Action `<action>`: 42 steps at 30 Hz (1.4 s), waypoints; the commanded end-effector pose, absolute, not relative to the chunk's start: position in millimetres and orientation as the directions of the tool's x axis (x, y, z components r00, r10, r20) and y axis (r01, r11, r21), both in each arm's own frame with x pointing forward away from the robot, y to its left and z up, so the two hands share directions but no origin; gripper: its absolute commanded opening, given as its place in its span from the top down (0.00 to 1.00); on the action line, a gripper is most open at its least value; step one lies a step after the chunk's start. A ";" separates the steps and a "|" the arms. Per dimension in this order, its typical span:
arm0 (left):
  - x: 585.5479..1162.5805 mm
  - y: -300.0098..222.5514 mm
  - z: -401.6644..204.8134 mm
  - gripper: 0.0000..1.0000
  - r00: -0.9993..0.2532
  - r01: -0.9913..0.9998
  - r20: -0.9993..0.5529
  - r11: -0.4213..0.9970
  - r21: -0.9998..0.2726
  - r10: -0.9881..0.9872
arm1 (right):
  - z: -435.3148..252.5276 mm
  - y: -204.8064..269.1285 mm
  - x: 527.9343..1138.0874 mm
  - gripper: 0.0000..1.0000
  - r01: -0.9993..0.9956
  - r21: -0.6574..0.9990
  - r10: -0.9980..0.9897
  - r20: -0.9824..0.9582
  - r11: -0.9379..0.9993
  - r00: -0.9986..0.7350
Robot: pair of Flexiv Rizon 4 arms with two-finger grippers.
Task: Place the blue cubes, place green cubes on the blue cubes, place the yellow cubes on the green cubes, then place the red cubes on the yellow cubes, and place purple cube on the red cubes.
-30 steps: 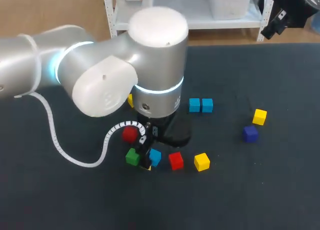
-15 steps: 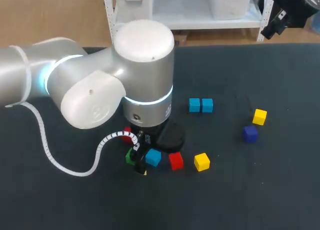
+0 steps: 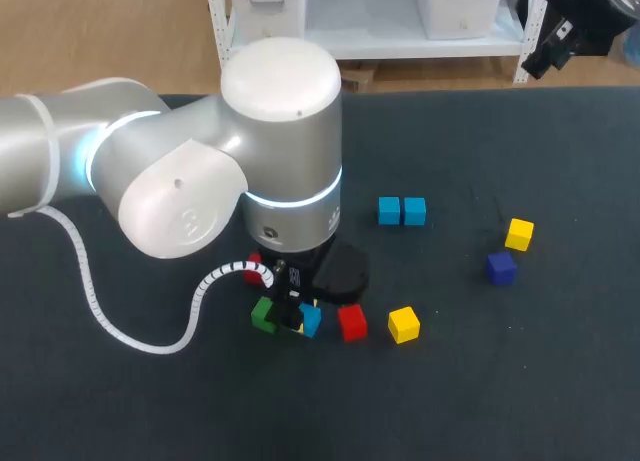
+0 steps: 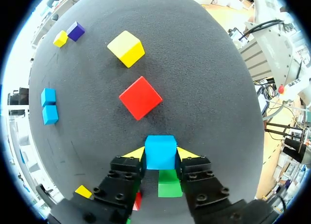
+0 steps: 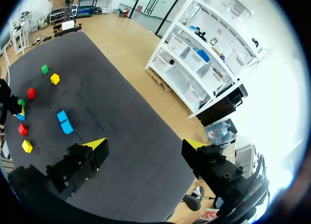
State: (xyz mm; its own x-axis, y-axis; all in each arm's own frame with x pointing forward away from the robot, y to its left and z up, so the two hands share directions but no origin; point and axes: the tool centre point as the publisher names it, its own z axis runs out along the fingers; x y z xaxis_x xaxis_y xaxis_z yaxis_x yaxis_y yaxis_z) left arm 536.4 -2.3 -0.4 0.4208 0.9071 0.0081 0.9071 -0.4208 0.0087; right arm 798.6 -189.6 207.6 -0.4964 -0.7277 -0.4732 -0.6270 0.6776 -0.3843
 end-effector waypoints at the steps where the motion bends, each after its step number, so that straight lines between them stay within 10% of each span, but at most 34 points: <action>1: 538.7 -2.2 1.2 1.00 0.424 0.906 0.005 -0.424 0.003 0.906 | 206.5 -189.4 796.7 0.00 -0.621 -0.390 -0.726 -0.477 0.680 -0.496; 42: 655.3 -46.1 33.2 1.00 0.130 0.981 0.009 -0.127 -0.148 0.991 | 206.5 -189.4 796.7 0.00 -0.621 -0.390 -0.726 -0.477 0.680 -0.496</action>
